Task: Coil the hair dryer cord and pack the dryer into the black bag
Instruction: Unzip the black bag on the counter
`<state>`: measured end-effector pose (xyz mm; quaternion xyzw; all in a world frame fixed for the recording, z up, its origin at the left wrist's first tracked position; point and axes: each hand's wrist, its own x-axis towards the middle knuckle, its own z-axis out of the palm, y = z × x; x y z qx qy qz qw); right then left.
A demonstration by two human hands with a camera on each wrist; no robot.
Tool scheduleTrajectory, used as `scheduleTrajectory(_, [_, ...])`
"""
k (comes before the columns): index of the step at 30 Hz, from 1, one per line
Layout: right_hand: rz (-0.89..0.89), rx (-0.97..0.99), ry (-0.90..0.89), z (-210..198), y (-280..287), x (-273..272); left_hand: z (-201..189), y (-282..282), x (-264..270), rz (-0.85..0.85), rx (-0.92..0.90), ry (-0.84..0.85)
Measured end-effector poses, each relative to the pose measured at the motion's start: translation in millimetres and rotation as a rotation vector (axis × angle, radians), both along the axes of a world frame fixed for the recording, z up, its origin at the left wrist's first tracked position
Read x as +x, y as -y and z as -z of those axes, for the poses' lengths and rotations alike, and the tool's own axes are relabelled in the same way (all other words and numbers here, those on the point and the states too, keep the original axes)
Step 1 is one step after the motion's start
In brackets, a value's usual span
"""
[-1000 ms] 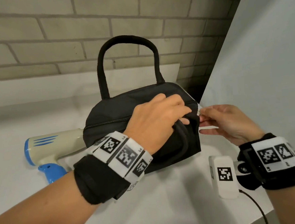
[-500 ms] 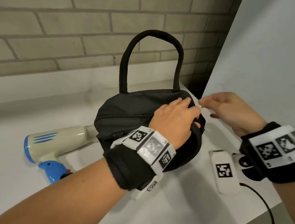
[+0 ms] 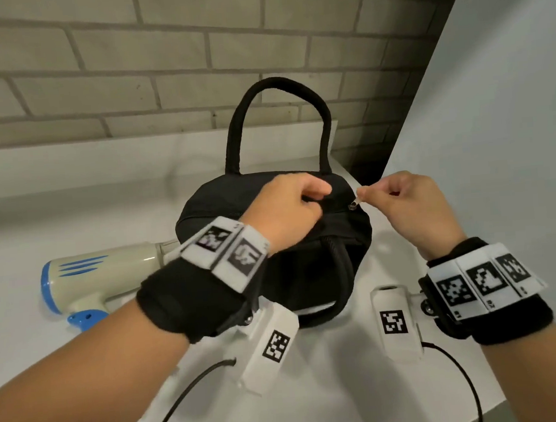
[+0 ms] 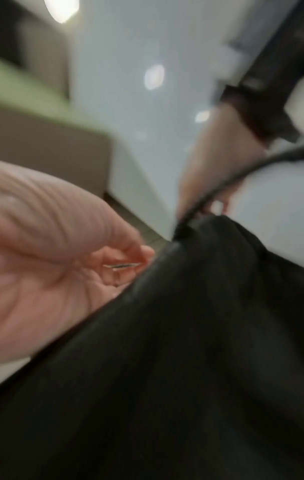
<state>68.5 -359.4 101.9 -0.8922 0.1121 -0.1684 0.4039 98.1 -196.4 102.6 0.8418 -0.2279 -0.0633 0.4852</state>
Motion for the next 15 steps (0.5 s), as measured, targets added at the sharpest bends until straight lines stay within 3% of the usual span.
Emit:
scheduleTrajectory(3, [-0.017, -0.12, 0.034, -2.2, -7.3, 1.2, 2.7, 17.9, -0.9, 0.02, 0.192, 0.17])
scheduleTrajectory(8, [-0.049, -0.221, 0.076, 2.4, -10.1, -4.5, 2.9, 33.1, 4.5, -0.028, 0.169, 0.174])
scheduleTrajectory(11, [-0.131, -0.05, 0.093, 9.3, -4.0, -12.1, 5.5, 34.6, 5.9, -0.014, 0.198, 0.193])
scheduleTrajectory(15, [-0.265, 0.183, -0.007, 25.4, 5.6, -18.1, 5.6, 35.8, 7.2, -0.027, 0.093, 0.145])
